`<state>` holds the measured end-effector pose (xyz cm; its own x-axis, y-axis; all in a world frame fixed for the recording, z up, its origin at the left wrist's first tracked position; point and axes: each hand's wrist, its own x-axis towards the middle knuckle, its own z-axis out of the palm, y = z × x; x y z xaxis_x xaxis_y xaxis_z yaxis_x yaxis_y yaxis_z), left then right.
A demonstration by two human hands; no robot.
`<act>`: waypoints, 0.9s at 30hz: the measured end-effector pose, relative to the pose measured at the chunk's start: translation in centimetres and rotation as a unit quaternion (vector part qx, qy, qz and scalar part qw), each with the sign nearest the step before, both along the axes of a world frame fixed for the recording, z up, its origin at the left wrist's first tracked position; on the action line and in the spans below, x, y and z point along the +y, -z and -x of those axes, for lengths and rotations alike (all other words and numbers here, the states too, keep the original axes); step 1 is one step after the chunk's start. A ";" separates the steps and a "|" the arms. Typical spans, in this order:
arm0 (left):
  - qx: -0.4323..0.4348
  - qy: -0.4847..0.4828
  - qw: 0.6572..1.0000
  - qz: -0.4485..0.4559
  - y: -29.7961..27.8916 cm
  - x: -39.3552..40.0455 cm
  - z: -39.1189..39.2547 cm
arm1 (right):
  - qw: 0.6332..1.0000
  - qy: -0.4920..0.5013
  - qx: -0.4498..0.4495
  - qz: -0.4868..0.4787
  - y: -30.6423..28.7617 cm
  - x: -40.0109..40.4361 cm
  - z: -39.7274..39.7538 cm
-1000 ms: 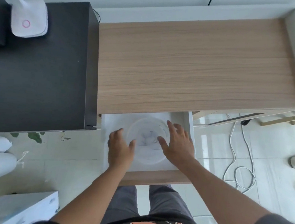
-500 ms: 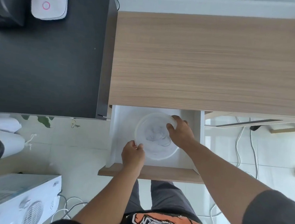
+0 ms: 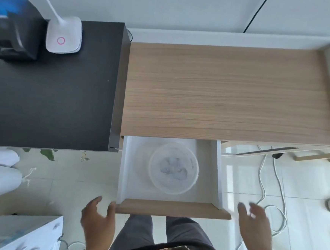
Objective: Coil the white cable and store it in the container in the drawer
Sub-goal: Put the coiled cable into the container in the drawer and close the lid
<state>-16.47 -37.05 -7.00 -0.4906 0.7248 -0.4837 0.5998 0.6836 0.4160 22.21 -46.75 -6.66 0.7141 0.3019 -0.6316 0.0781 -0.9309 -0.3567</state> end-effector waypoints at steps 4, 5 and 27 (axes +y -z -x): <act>-0.146 -0.090 0.983 0.064 0.7 -1.2 0.4 | 0.943 0.219 0.243 -0.067 0.9 -2.7 1.9; -0.160 -0.099 0.980 0.058 0.9 -1.2 0.3 | 0.937 0.229 0.249 -0.093 1.0 -2.7 2.4; -0.449 -0.377 0.807 -0.073 0.5 12.1 -8.7 | 0.835 0.363 0.300 -0.284 0.3 14.6 2.5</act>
